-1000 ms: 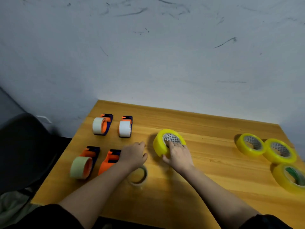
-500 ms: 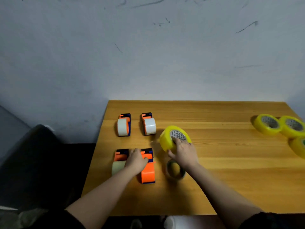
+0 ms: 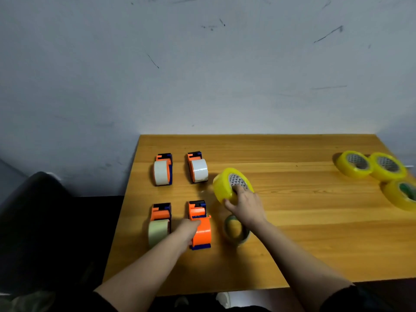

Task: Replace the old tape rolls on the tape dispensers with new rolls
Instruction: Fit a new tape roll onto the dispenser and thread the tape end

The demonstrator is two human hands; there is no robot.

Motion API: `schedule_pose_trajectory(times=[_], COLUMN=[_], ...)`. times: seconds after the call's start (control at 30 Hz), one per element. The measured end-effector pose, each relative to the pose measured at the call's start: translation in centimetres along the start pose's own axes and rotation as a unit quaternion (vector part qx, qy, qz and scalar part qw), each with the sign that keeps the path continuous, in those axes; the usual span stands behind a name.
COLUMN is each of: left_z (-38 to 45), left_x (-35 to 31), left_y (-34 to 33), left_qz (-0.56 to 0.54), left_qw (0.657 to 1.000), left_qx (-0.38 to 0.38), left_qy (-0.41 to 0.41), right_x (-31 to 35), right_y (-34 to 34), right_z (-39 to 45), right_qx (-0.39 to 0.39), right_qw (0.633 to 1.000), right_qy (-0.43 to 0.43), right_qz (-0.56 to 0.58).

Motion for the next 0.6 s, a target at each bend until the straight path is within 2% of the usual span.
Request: schedule_pose_trajectory(times=[0.07, 0.13, 0.2, 0.3, 0.5, 0.6], left_z=[-0.2, 0.1, -0.7, -3.2, -7.5, -8.9], left_x=[-0.8, -1.5, -2.5, -4.6, -9.0, -10.8], left_y=[-0.1, -0.1, 0.1, 0.2, 0.5, 0.7], left_qz=[-0.023, -0.039, -0.048, -0.055, -0.081, -0.071], left_qw=[0.999, 0.998, 0.998, 0.996, 0.980, 0.970], left_qx=[0.021, 0.038, 0.040, 0.035, 0.025, 0.003], left_qy=[-0.015, -0.028, -0.031, -0.067, -0.182, -0.231], right_x=[-0.4, -0.9, -1.2, -1.1, -0.1, 0.9], right_y=[0.0, 0.1, 0.0, 0.3, 3.5, 4.1], right_z=[0.0, -0.1, -0.2, -0.4, -2.1, -2.5], right_qx=[0.002, 0.002, 0.005, 0.006, 0.013, -0.014], right_qw=[0.995, 0.973, 0.934, 0.874, 0.791, 0.751], right_qy=[-0.008, -0.021, -0.031, -0.031, -0.007, 0.024], right_qz=[0.096, 0.230, 0.355, 0.485, 0.612, 0.659])
Point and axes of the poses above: each hand's wrist, its own z-axis towards the middle knuckle, its own y-axis out of the back of the hand, x = y × z, the point moved 8 cm from there along z, towards the middle knuckle, and after that the axes turned 11 degrees about x, right-handed, at the moved point
